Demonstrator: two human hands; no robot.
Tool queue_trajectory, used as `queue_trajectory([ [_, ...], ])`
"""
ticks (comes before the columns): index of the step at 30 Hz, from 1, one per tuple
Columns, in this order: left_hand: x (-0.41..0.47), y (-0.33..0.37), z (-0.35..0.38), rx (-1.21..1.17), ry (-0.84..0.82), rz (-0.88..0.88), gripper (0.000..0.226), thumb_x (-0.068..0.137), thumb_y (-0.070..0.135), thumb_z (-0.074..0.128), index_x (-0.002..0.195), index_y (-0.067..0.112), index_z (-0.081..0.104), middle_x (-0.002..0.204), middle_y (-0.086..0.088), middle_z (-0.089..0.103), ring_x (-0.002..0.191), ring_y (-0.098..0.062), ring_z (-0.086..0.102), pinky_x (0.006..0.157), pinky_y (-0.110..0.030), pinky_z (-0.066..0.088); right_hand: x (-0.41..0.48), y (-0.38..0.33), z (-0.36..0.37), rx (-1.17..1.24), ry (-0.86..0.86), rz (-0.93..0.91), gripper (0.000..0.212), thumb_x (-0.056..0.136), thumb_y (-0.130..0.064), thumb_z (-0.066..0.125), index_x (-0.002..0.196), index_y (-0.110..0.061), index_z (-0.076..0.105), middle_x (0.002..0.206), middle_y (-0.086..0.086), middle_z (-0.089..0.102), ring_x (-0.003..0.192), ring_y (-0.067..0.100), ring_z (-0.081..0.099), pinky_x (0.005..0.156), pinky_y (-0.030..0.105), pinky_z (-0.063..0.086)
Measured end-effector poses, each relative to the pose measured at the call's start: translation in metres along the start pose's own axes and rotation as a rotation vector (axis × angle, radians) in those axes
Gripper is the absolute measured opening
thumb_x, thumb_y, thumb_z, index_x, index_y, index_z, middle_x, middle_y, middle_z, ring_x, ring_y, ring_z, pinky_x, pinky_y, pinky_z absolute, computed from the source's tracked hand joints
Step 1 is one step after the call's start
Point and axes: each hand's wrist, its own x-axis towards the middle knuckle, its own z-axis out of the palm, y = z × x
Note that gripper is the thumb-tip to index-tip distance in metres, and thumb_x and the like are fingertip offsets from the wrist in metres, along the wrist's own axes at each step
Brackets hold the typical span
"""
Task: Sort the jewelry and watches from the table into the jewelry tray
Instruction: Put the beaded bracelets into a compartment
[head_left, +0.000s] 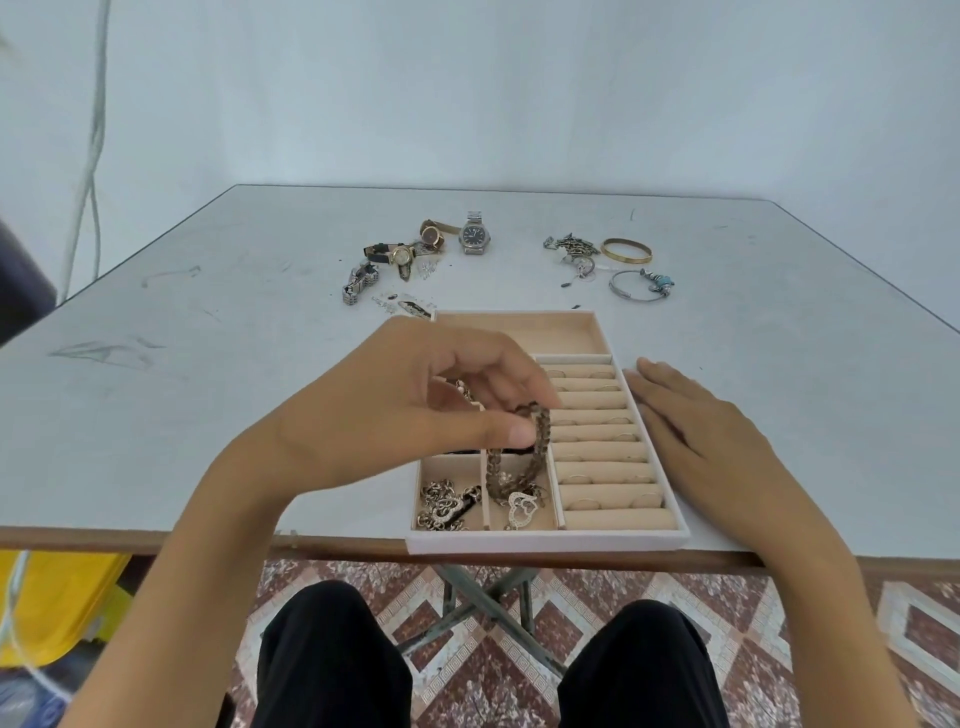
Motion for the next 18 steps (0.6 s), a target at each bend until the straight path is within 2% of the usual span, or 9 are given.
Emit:
queue_trajectory([
  [6, -0.0019, -0.0001, 0.0045, -0.027, -0.021, -0.04, 0.02, 0.074, 0.026, 0.075, 0.094, 0.024, 0.075, 0.087, 0.007, 0.07, 0.085, -0.008, 0.065, 0.078, -0.026, 0.056, 0.0, -0.001, -0.0001, -0.001, -0.003, -0.002, 0.044, 0.102, -0.034, 0.029, 0.146, -0.032, 0.036, 0.156, -0.015, 0.022, 0.144, 0.001, 0.015, 0.115, 0.021, 0.012],
  [10, -0.004, -0.0041, 0.0043, -0.098, -0.061, -0.105, 0.021, 0.077, 0.024, 0.073, 0.099, 0.025, 0.074, 0.091, -0.002, 0.07, 0.087, -0.019, 0.067, 0.069, -0.039, 0.06, -0.0007, -0.0016, -0.0011, -0.002, -0.004, -0.004, 0.045, 0.102, -0.034, 0.028, 0.146, -0.032, 0.036, 0.156, -0.015, 0.022, 0.144, 0.001, 0.015, 0.114, 0.021, 0.012],
  [13, -0.0071, -0.0036, 0.0024, -0.096, -0.127, -0.106, 0.022, 0.088, 0.022, 0.063, 0.109, 0.022, 0.071, 0.095, -0.001, 0.073, 0.094, -0.019, 0.069, 0.076, -0.042, 0.059, -0.0011, -0.0018, -0.0012, -0.005, -0.005, -0.005, 0.045, 0.102, -0.034, 0.028, 0.146, -0.032, 0.036, 0.156, -0.014, 0.022, 0.144, 0.001, 0.015, 0.112, 0.017, 0.01],
  [15, -0.0082, -0.0038, 0.001, -0.097, -0.156, -0.115, 0.023, 0.093, 0.013, 0.059, 0.111, 0.022, 0.07, 0.096, 0.001, 0.072, 0.095, -0.016, 0.069, 0.081, -0.04, 0.058, -0.0006, -0.0016, -0.0007, -0.007, -0.002, -0.006, 0.045, 0.102, -0.034, 0.028, 0.146, -0.032, 0.035, 0.156, -0.014, 0.022, 0.144, 0.001, 0.015, 0.112, 0.017, 0.009],
  [18, -0.006, -0.0035, 0.0019, -0.015, -0.13, -0.077, 0.026, 0.087, 0.009, 0.067, 0.108, 0.024, 0.072, 0.092, 0.006, 0.073, 0.092, -0.01, 0.069, 0.081, -0.034, 0.058, -0.0003, -0.0015, -0.0006, -0.007, 0.0, -0.007, 0.045, 0.102, -0.035, 0.028, 0.146, -0.032, 0.036, 0.156, -0.014, 0.022, 0.144, 0.001, 0.015, 0.112, 0.018, 0.01],
])
